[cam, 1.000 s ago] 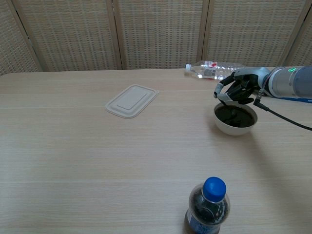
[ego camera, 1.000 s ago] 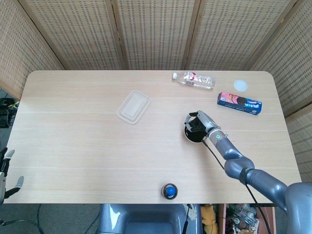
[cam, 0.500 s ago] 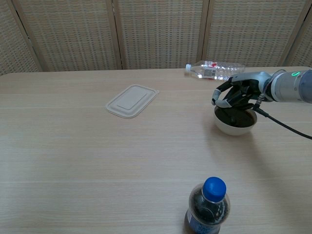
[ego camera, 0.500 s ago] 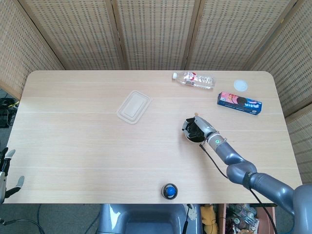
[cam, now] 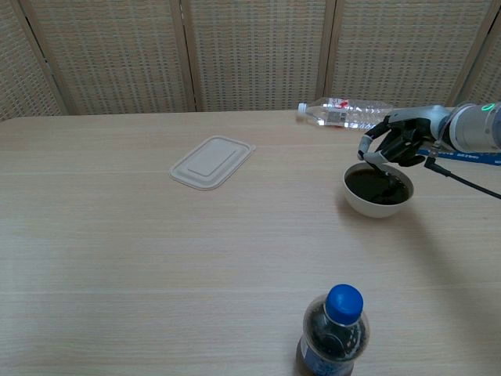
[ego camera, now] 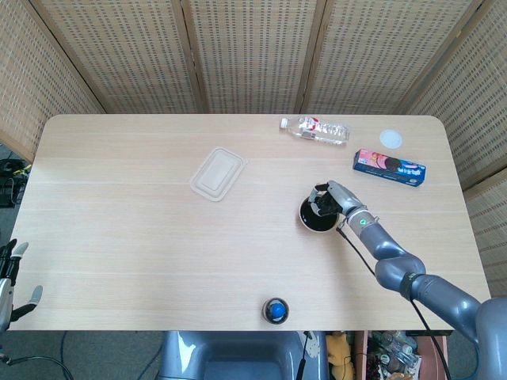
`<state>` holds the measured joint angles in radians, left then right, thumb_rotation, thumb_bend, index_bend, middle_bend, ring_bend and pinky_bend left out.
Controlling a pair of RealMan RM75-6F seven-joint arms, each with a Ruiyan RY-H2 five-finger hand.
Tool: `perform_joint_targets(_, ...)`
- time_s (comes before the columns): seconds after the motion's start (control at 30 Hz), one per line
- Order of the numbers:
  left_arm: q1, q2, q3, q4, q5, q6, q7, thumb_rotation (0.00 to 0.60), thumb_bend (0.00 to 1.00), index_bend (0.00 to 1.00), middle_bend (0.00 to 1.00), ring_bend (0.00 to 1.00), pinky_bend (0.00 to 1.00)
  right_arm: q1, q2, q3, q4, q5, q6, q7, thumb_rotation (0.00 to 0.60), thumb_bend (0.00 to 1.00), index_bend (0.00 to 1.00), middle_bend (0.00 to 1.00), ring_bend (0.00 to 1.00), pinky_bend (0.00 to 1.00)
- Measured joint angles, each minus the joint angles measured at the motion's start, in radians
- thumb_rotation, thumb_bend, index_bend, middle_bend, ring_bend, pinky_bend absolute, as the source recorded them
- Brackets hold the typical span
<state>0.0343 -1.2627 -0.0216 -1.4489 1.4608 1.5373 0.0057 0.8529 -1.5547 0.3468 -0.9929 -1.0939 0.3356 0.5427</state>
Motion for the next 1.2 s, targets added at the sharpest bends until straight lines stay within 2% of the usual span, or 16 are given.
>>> perform_joint_targets(0.23,0.002,-0.001,0.002,0.001,-0.003,-0.004,0.001,0.6,0.37,0.02,0.0,0.0,0.0,0.02,-0.022,0.008,0.008,-0.015,-0.008,0.002,0.6,0.77,0.7,0.98,0.96,0.98)
perform_joint_targets(0.63,-0.002,-0.004,0.0,0.009,-0.001,-0.008,-0.004,0.6,0.37,0.02,0.0,0.0,0.0,-0.012,0.006,-0.023,-0.055,-0.034,0.002,-0.006,0.6,0.77,0.7,0.98,0.96,0.98)
perform_joint_targets(0.97,-0.003,-0.005,0.0,0.005,0.0,-0.007,0.004,0.6,0.37,0.02,0.0,0.0,0.0,-0.017,0.015,-0.025,-0.005,-0.031,-0.008,0.001,0.6,0.77,0.7,0.98,0.96,0.98)
perform_joint_targets(1.2,0.0,-0.003,0.001,0.002,-0.006,-0.009,0.009,0.6,0.37,0.02,0.0,0.0,0.0,0.014,-0.014,-0.011,0.039,-0.038,-0.03,0.011,0.6,0.77,0.7,0.98,0.96,0.98)
